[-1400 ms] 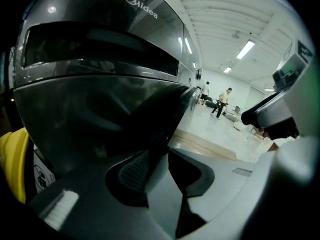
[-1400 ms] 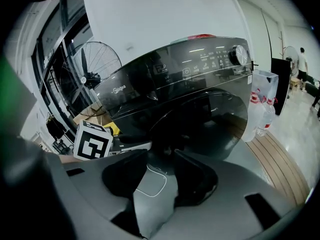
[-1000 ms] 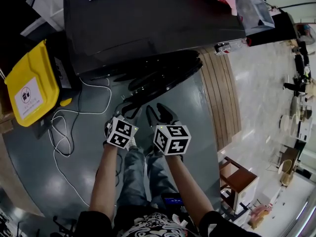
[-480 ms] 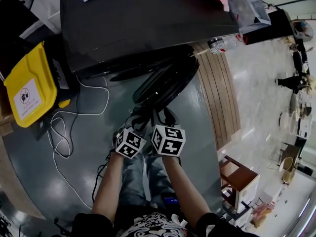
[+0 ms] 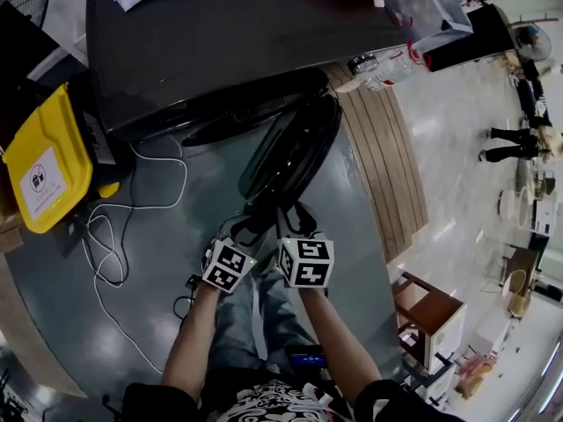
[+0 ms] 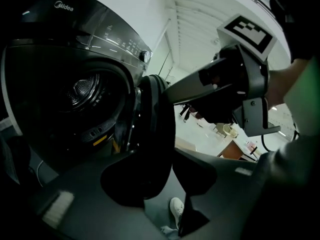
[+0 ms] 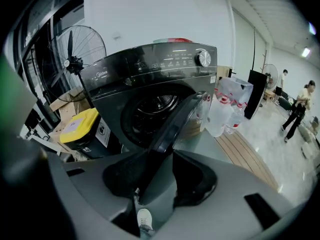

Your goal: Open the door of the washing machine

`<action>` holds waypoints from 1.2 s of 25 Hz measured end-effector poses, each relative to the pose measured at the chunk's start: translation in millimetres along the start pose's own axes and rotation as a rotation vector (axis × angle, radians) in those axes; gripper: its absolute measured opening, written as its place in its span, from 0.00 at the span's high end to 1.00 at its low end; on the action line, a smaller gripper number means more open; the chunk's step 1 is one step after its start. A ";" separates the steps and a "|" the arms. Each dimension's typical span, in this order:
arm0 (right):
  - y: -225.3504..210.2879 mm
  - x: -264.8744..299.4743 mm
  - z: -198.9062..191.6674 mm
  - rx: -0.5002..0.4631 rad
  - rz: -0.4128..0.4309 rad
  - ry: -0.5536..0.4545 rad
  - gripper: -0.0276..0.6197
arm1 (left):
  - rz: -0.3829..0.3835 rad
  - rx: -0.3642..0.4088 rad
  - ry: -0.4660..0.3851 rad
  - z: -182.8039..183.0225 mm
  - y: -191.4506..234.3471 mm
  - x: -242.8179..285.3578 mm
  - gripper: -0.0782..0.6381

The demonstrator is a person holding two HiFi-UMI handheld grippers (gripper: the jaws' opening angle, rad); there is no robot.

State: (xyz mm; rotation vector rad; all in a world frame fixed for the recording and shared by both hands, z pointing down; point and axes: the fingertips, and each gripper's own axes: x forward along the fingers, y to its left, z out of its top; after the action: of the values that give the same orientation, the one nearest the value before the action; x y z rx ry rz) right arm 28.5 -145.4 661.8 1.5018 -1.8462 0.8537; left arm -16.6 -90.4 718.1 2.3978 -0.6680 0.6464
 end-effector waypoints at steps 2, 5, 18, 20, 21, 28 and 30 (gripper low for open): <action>-7.3 -4.6 -4.6 -0.014 0.002 0.006 0.71 | 0.031 -0.017 -0.023 2.1 2.6 -4.9 0.68; -21.7 -13.6 -14.4 -0.015 -0.008 0.014 0.72 | 0.081 -0.067 -0.062 4.6 12.0 -12.7 0.69; -119.4 -56.9 -54.4 0.098 -0.174 0.029 0.76 | 0.183 -0.156 -0.126 9.9 28.6 -24.0 0.73; -138.1 -62.3 -58.1 0.127 -0.211 0.023 0.76 | 0.196 -0.159 -0.135 10.2 30.2 -25.6 0.73; -147.3 -64.9 -59.9 0.140 -0.233 0.019 0.77 | 0.203 -0.162 -0.139 10.1 31.2 -26.5 0.73; -204.7 -74.2 -64.3 0.157 -0.389 0.007 0.80 | 0.232 -0.169 -0.150 8.4 39.3 -37.7 0.74; -213.8 -73.9 -63.7 0.127 -0.406 0.012 0.80 | 0.237 -0.171 -0.151 7.1 40.7 -41.1 0.74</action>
State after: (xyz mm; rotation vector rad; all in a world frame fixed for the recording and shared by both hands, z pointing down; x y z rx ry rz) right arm 255.3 -83.5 665.5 1.8602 -1.4247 0.7880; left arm -69.4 -111.2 705.1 2.2421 -1.0407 0.4835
